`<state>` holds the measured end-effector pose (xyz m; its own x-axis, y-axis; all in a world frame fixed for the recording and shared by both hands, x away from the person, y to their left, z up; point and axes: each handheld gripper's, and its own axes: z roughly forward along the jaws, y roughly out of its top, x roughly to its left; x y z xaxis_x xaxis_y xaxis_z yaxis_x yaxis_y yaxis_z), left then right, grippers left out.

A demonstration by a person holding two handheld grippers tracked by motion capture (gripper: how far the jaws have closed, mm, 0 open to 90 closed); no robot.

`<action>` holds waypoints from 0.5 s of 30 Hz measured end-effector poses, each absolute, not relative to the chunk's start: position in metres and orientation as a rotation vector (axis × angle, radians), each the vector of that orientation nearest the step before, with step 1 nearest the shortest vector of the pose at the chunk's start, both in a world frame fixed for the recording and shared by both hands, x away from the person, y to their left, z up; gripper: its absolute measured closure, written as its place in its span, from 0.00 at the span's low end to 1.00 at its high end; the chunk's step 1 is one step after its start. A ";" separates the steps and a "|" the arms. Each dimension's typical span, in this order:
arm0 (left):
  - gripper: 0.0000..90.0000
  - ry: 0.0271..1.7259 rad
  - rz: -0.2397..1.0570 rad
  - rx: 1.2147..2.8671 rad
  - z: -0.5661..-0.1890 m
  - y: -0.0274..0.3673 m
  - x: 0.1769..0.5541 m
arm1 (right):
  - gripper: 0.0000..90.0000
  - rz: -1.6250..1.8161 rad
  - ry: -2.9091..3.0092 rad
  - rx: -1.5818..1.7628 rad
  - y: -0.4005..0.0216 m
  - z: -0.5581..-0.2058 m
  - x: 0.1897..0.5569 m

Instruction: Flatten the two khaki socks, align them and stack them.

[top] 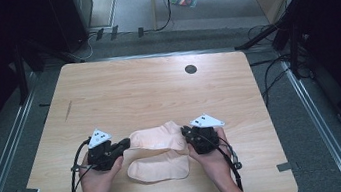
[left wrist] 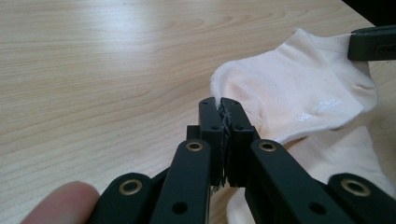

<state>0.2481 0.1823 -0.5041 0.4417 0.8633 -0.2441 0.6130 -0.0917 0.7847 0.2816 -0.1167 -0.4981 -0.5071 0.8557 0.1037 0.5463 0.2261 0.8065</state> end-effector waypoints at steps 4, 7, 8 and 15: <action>0.99 1.248 0.350 1.802 -0.503 0.181 0.239 | 0.95 1.190 2.146 1.299 -0.120 -0.496 0.273; 0.99 1.236 0.342 1.805 -0.502 0.180 0.232 | 0.95 1.193 2.146 1.290 -0.122 -0.494 0.267; 0.99 1.233 0.339 1.808 -0.502 0.180 0.231 | 0.95 1.194 2.146 1.288 -0.123 -0.494 0.264; 0.99 1.218 0.337 1.825 -0.506 0.181 0.215 | 0.95 1.203 2.166 1.294 -0.125 -0.498 0.248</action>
<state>0.2154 0.1812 -0.5062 0.4799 0.8446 -0.2373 0.6029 -0.1209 0.7886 0.2476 -0.1249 -0.4982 -0.5244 0.8424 0.1237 0.5501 0.2244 0.8044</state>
